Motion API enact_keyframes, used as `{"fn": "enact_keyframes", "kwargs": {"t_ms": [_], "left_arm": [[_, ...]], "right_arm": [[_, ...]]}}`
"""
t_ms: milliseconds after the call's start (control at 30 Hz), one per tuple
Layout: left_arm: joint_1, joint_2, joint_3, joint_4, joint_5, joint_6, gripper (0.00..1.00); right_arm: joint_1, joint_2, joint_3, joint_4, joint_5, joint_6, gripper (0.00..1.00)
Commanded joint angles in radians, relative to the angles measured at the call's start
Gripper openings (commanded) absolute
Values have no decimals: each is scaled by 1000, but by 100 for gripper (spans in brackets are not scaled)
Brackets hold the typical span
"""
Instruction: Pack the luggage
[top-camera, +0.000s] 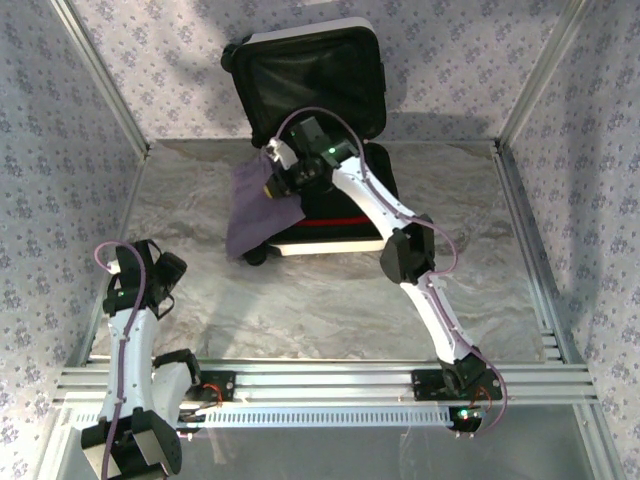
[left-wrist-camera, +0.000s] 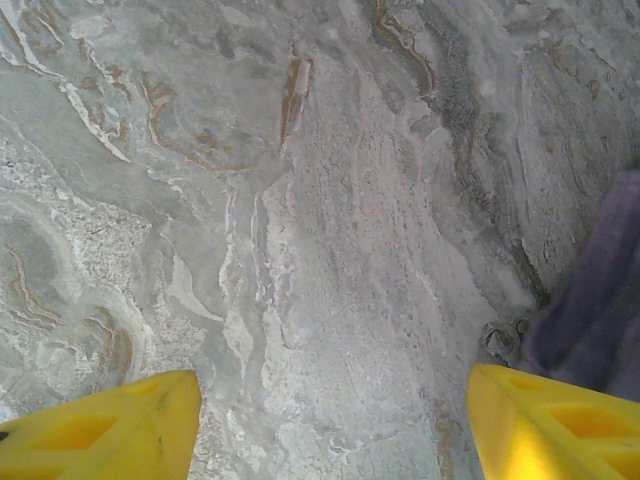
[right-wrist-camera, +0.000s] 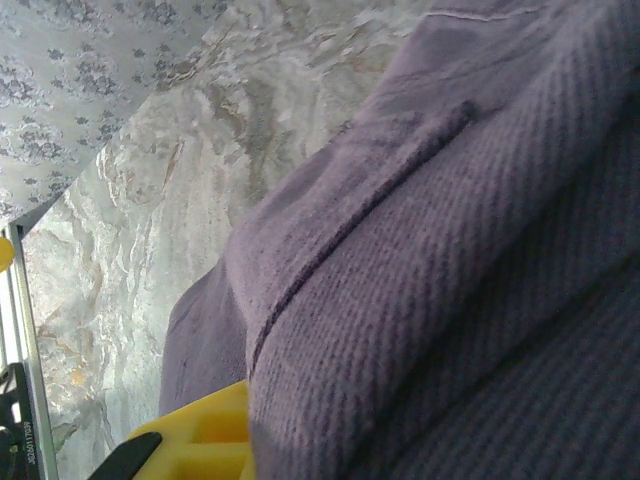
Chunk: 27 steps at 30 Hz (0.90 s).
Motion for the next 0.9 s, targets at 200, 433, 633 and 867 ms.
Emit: {"fn": "enact_keyframes", "kwargs": {"t_ms": [200,433,633,867], "left_arm": [[-1,9,14,5,-17,-16,70],[-1,17,9,16,-10,-19,70],[-1,28,-4,47,19,-27,70],[-1,30,-11,122,138,-5,71]], "right_arm": [[-122,-204,-68,-18,39,-75,0],[-207,-240,-228,2,80,-90,0],[-273,-209,-315,-16,126,-126,0],[-305,-206,-413,11,240,-94,2]]}}
